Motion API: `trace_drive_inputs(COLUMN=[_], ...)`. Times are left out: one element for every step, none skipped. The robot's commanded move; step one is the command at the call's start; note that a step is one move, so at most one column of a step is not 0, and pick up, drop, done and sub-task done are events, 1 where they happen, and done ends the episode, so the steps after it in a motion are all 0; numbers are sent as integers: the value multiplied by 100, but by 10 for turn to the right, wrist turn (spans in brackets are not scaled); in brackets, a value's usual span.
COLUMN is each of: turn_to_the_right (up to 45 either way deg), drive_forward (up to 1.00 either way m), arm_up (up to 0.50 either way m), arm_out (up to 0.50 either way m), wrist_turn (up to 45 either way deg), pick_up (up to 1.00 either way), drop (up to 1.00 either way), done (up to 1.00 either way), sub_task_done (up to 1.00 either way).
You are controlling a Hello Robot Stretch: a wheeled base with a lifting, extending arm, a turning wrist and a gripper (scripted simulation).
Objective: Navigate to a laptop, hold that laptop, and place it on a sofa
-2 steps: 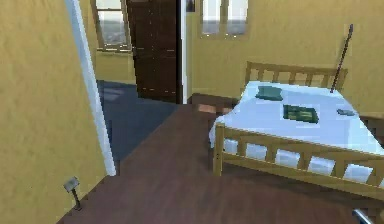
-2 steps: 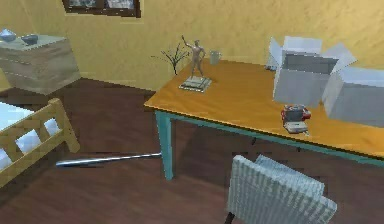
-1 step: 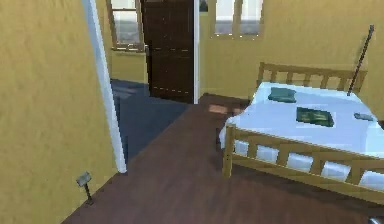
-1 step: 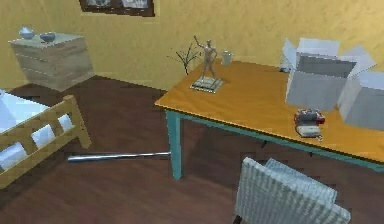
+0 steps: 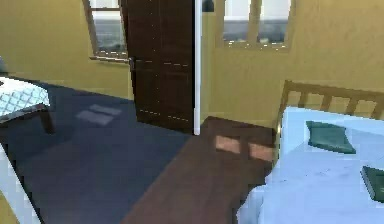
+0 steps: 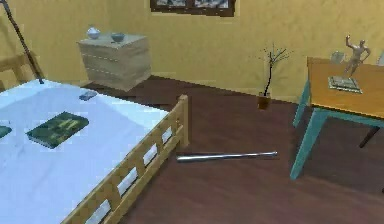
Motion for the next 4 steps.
trace_drive_inputs(turn_to_the_right=[0, -450, -60, 0], drive_forward=[60, 0, 0, 40], arm_up=[0, 0, 0, 0], arm_out=[0, 0, 0, 0], wrist_turn=[0, 0, 0, 0], pick_up=[0, 0, 0, 0], drop=[0, 0, 0, 0], done=[0, 0, 0, 0], sub_task_done=[0, 0, 0, 0])
